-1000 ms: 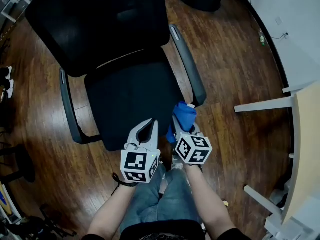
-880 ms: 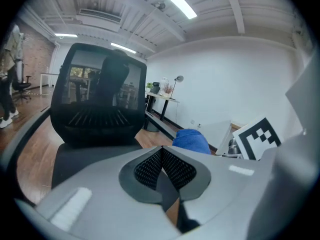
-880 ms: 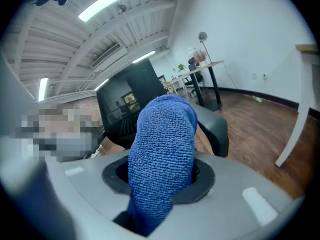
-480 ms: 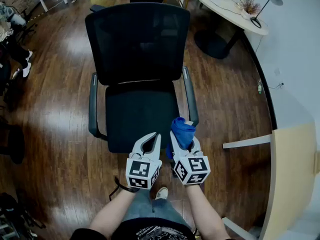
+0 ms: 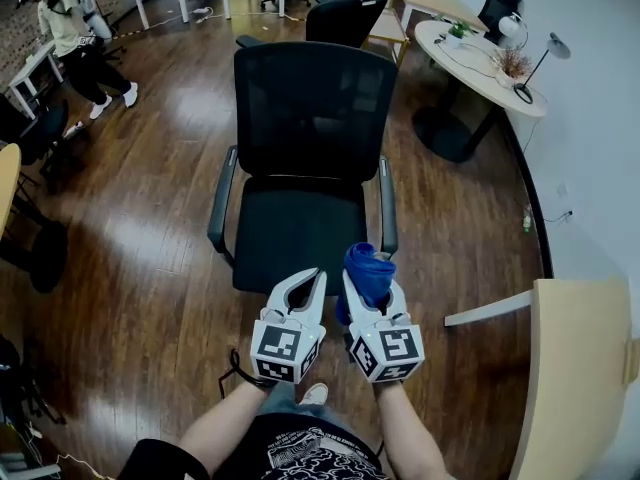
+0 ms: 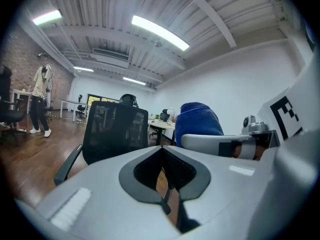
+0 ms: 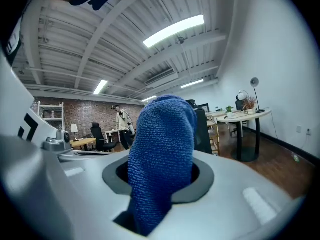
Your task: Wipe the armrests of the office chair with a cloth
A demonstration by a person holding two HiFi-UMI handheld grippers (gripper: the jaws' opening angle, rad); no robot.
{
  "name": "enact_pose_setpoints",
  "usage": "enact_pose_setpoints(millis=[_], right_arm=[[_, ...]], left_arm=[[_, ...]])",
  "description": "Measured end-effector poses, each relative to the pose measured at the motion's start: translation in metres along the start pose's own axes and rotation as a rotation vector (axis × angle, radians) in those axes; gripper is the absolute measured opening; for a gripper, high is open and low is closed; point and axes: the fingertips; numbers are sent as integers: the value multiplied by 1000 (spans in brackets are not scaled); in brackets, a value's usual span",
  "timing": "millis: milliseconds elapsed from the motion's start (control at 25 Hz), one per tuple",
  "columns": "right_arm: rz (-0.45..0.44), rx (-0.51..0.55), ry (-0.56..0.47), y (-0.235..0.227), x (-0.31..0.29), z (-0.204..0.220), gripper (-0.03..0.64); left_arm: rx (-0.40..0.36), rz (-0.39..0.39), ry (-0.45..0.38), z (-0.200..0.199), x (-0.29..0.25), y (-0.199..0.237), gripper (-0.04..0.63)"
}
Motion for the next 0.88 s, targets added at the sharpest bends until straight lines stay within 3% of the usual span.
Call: enact_pose_setpoints(millis=[400, 880], right_arm=[[-100, 73, -62, 33, 61, -24, 132], [-153, 78, -77, 49, 82, -28, 132]], left_arm=[[-35, -51, -66, -23, 58, -43, 5], [-68, -85, -83, -34, 91, -61, 5]])
Point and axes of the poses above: the fingertips, and each gripper's own axes: x backward along the fingers, y to its left, z out of its underside, and after that the axes turned 6 degrees about z, right-handed
